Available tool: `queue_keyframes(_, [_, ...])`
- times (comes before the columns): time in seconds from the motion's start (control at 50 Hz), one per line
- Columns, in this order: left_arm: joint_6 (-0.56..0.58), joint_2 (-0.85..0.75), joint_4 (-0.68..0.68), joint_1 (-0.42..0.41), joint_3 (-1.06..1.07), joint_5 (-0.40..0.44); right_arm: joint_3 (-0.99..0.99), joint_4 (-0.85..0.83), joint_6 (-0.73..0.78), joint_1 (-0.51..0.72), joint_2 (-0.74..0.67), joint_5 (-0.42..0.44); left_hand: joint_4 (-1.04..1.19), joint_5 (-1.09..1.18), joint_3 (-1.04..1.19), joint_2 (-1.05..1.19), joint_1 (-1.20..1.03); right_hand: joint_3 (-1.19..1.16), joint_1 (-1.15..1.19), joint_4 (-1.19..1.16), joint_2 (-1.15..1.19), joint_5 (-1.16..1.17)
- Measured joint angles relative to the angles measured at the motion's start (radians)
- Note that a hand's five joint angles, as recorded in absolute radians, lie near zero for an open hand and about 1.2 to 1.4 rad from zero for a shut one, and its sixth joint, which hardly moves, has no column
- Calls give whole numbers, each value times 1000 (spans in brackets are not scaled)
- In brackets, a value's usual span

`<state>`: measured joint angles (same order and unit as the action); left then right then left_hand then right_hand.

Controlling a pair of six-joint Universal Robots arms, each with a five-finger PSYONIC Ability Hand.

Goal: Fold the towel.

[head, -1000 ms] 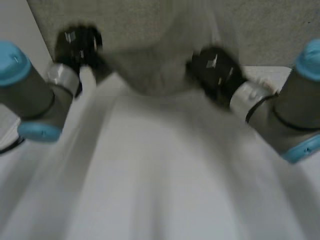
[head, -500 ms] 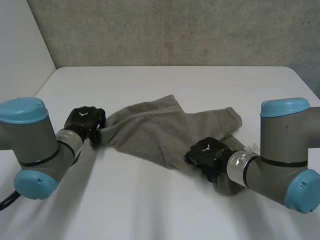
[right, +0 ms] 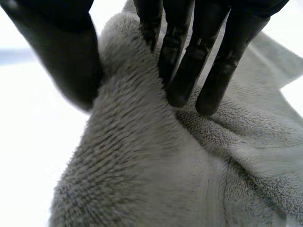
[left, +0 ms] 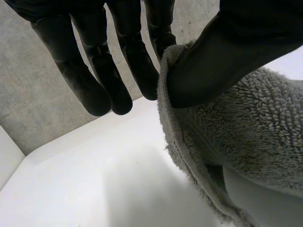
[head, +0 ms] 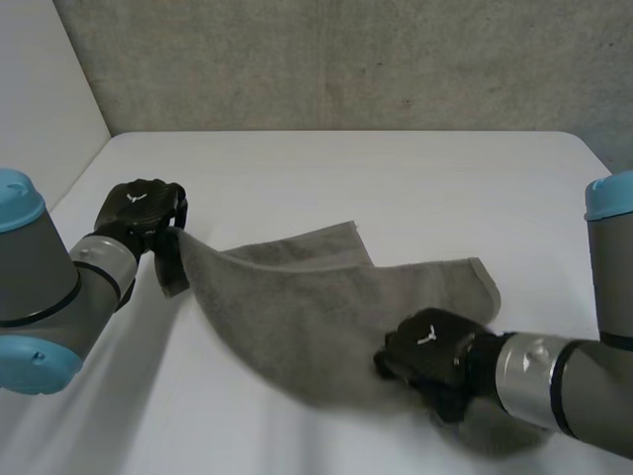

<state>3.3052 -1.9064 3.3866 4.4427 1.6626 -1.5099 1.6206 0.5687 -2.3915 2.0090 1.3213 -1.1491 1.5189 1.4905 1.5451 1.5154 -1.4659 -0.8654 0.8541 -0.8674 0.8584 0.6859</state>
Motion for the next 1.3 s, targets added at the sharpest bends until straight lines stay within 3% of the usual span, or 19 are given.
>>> queue_keyframes(0.06, [0, 3, 0, 3, 5, 1, -4, 20, 17, -6, 17, 21, 0, 0, 0, 0, 0, 171, -178, 172, -166, -192])
queue_keyframes(0.1, [1, 4, 0, 6, 7, 2, -28, 6, -8, -26, 36, 47, 0, 0, 0, 0, 0, 454, -445, 455, -453, -482])
queue_keyframes(0.16, [1, 3, 0, 10, 7, 3, -62, -24, -66, -51, 47, 68, 0, 0, 0, 0, 0, 592, -578, 595, -588, -621])
queue_keyframes(0.26, [1, -1, 1, 17, 0, 3, -170, -90, -239, -117, 28, 84, 0, 0, 0, 0, 0, 618, -620, 604, -607, -622])
queue_keyframes(0.42, [1, -6, 2, 20, -8, 3, -312, -130, -346, -179, -106, 65, 0, 0, 0, 0, 0, 618, -621, 604, -608, -622])
queue_keyframes(0.78, [2, -8, 3, 19, -16, 4, -480, -252, -241, -189, -437, -197, 0, 0, 0, 0, 0, 618, -618, 604, -607, -620])
queue_keyframes(1.04, [2, -14, 5, 18, -23, 4, -533, -258, -208, -209, -512, -220, 0, 0, 0, 0, 0, 590, -569, 594, -597, -571])
queue_keyframes(1.16, [3, -14, 6, 18, -24, 4, -564, -257, -210, -219, -546, -220, 0, 0, 0, 0, 0, 400, -393, 401, -393, -385])
queue_keyframes(1.3, [2, -13, 7, 18, -26, 4, -581, -257, -210, -222, -572, -219, 0, 0, 0, 0, 0, 378, -366, 384, -381, -371])
